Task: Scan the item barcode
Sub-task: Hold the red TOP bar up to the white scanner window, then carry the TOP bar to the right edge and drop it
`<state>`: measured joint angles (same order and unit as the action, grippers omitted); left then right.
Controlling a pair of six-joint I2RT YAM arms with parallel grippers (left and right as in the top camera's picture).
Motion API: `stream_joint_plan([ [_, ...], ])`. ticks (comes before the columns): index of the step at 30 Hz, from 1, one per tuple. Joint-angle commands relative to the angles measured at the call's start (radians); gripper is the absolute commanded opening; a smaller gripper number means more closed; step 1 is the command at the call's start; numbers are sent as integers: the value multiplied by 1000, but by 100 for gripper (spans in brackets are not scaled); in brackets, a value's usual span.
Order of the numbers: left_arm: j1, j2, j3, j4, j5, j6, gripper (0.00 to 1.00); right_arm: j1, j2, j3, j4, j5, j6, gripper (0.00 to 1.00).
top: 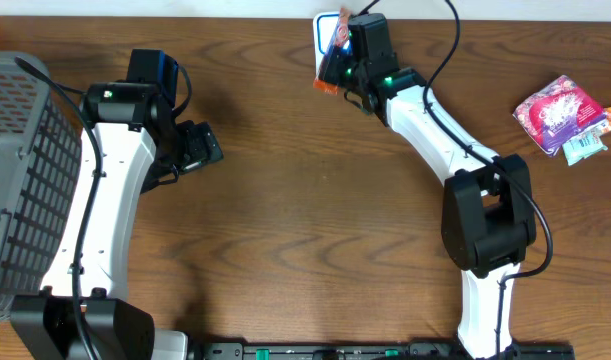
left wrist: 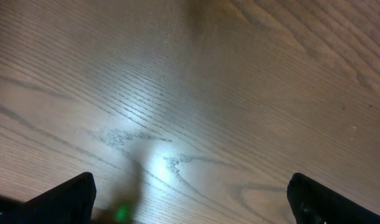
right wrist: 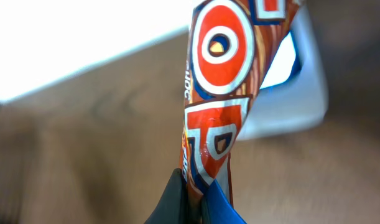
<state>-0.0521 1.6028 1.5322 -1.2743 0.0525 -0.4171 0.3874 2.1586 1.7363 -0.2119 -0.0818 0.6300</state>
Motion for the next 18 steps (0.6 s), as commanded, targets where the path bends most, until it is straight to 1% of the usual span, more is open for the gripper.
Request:
stream_joint_plan([
  [1,2,5,-2,-1,-12,13,98,-4,-6,23,71,127,-80,1],
  [5,2,5,-2,-1,-12,13,98,-21,5,24,126,129,-85,1],
  [9,2,5,-2,-1,-12,13,98,-45,27,24,132,125,-85,1],
  [15,2,5,-2,-1,-12,13,98,-62,61,24,136,49,-116,1],
  [18,2,5,-2,-1,-12,13,98,-61,62,24,142,-4,-167,1],
])
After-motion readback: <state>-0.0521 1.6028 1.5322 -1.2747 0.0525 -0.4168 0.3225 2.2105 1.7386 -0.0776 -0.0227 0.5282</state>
